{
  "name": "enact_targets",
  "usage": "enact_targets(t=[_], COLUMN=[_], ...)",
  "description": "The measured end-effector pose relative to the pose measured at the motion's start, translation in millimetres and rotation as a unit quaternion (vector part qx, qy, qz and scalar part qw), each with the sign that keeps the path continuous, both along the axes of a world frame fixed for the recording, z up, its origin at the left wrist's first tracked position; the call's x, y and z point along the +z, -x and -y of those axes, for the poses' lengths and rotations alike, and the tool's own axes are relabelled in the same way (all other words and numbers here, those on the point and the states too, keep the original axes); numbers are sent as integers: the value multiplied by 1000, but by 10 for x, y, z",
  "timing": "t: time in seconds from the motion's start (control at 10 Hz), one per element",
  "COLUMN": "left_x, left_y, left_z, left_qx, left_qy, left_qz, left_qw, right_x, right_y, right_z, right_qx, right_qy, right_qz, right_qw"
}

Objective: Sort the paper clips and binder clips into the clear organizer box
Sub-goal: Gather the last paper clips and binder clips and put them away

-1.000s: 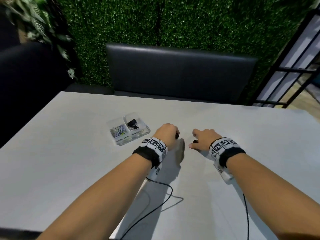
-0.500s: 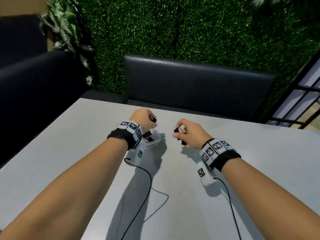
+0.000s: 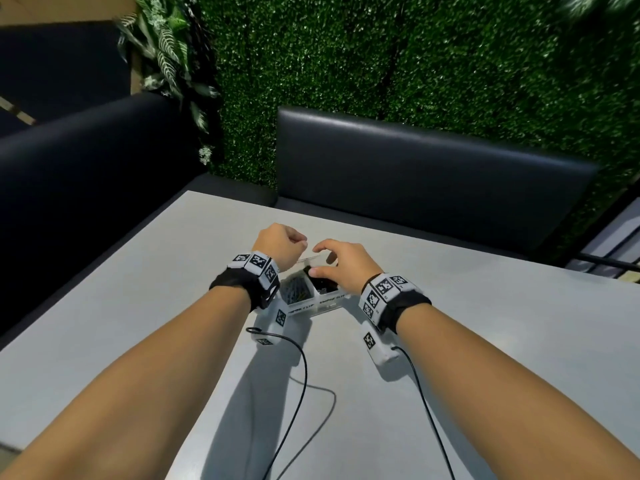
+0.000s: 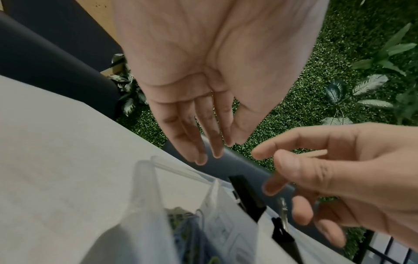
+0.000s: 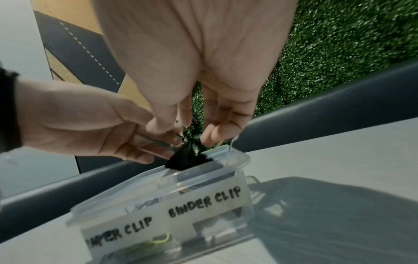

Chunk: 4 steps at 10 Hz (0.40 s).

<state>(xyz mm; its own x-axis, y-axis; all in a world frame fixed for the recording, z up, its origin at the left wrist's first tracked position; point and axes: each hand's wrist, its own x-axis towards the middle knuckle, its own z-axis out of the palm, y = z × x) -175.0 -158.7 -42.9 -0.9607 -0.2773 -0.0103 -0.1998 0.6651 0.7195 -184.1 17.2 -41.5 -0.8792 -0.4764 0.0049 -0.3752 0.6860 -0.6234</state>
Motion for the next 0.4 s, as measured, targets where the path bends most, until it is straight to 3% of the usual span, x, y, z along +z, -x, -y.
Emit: enact_targets(t=[0.2,0.4], left_x=[-10,115], left_y=[-246,-513], left_z=[0,-78], left_qx=[-7,-45], left_qy=[-26,-15], left_qz=[1,-26], left_qw=[1000,999], right_x=[-17,114], right_y=[-36,-263], right_z=[-90,-537], right_qx=[-80,-79], right_qy=[-13,-35], right_qz=[-16,54], right_qw=[997,995])
